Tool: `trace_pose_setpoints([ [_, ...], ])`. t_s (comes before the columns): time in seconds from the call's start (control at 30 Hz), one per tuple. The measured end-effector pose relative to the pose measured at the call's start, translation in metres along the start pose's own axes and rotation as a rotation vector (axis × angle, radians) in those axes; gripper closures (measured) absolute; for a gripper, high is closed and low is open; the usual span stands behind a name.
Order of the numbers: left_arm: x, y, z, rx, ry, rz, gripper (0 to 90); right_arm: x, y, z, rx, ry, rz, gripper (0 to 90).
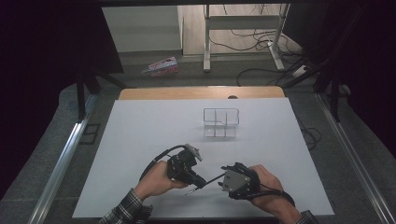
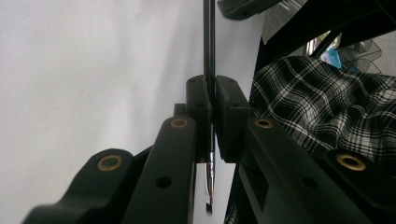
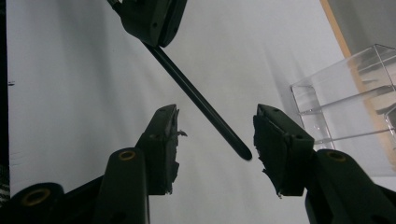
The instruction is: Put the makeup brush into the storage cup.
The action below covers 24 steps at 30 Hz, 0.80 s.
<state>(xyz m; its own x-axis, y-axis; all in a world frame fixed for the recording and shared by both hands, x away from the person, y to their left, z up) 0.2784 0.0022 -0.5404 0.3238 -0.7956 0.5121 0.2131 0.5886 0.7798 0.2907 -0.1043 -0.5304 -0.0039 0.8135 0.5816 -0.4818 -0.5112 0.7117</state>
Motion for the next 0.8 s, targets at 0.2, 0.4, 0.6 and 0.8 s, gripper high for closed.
trace_pose_setpoints([
  [0.2, 0.004, -0.001, 0.002, -0.005, -0.012, 0.001, 86.0, 0.001, -0.003, -0.003, 0.001, 0.033, -0.006, 52.0],
  [0.4, 0.004, -0.002, 0.002, -0.008, -0.016, 0.001, 86.0, 0.0, -0.004, -0.005, -0.001, 0.06, -0.01, 67.5],
  [0.6, 0.009, 0.022, -0.014, 0.124, 0.006, 0.106, 60.2, -0.009, -0.006, -0.016, 0.113, 0.008, -0.089, 85.4],
  [0.8, 0.002, 0.035, -0.023, 0.197, 0.035, 0.173, 34.1, -0.013, -0.004, -0.009, 0.129, -0.103, -0.096, 85.4],
])
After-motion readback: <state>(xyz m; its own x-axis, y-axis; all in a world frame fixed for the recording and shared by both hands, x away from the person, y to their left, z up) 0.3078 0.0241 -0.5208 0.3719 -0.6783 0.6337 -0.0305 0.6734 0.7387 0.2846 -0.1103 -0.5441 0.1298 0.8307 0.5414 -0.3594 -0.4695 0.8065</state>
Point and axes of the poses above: each handheld gripper's, and its own axes: y roughly backward along the jaws, x roughly out of its top, z roughly to its right, the point moved 10 cm from there along -y, roughly forward along the jaws, and after that the axes turned 9 degrees about -y, right-handed, at the moved point
